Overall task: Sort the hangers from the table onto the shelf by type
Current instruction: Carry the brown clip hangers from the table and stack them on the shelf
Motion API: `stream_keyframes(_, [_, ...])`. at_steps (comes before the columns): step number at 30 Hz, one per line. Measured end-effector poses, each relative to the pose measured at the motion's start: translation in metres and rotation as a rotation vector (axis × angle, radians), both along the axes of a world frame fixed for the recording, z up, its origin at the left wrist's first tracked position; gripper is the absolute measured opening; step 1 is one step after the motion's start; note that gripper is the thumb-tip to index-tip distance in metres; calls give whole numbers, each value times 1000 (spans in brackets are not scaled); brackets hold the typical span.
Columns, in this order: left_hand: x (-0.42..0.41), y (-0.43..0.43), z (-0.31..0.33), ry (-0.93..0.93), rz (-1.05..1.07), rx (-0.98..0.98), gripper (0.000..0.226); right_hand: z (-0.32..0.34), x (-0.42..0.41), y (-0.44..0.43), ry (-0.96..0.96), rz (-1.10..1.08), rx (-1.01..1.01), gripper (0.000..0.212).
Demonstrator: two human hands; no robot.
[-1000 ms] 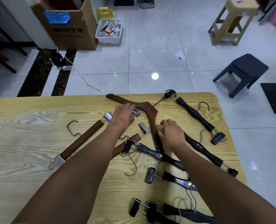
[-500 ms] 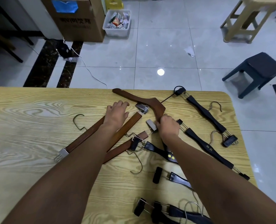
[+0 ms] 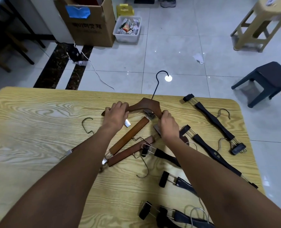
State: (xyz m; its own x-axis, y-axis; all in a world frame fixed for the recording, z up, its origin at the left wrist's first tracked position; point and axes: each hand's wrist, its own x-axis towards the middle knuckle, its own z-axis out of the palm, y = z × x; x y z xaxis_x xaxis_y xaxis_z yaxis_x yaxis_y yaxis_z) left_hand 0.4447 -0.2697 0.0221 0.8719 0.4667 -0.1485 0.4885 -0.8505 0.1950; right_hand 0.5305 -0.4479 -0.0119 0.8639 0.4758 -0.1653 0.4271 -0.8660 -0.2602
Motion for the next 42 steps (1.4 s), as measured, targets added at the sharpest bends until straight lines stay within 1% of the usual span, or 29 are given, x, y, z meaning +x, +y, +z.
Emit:
stream_keyframes(4, [-15, 4, 2, 1, 27, 38, 32, 13, 1, 7, -44, 38, -6, 23])
stream_keyframes(10, [-55, 17, -4, 29, 135, 80, 32, 31, 1, 14, -92, 54, -19, 33])
stream_keyframes(14, [-88, 27, -14, 104, 197, 70, 35, 35, -4, 29, -105, 60, 0, 34])
stream_keyframes(18, [-123, 40, -27, 177, 277, 54, 37, 39, -15, 45, -112, 72, 10, 31])
stream_keyframes(21, [-143, 48, -39, 232, 315, 42, 44, 41, -20, 54, -122, 77, 11, 31])
stream_keyframes(24, [-149, 53, -47, 271, 305, 28, 52, 40, -26, 64, -127, 80, 29, 31])
stream_keyframes(27, [-144, 53, -52, 270, 285, 2, 54, 39, -30, 71, -125, 73, 55, 31])
stream_keyframes(30, [-139, 55, -57, 254, 260, -8, 51, 38, -32, 74, -119, 70, 59, 31])
stream_keyframes(34, [-134, 56, -60, 214, 228, -33, 40, 39, -32, 73, -105, 63, 71, 29])
stream_keyframes(42, [-141, 52, -47, 248, 170, 43, 38, 59, -33, 63, -109, 51, 111, 29])
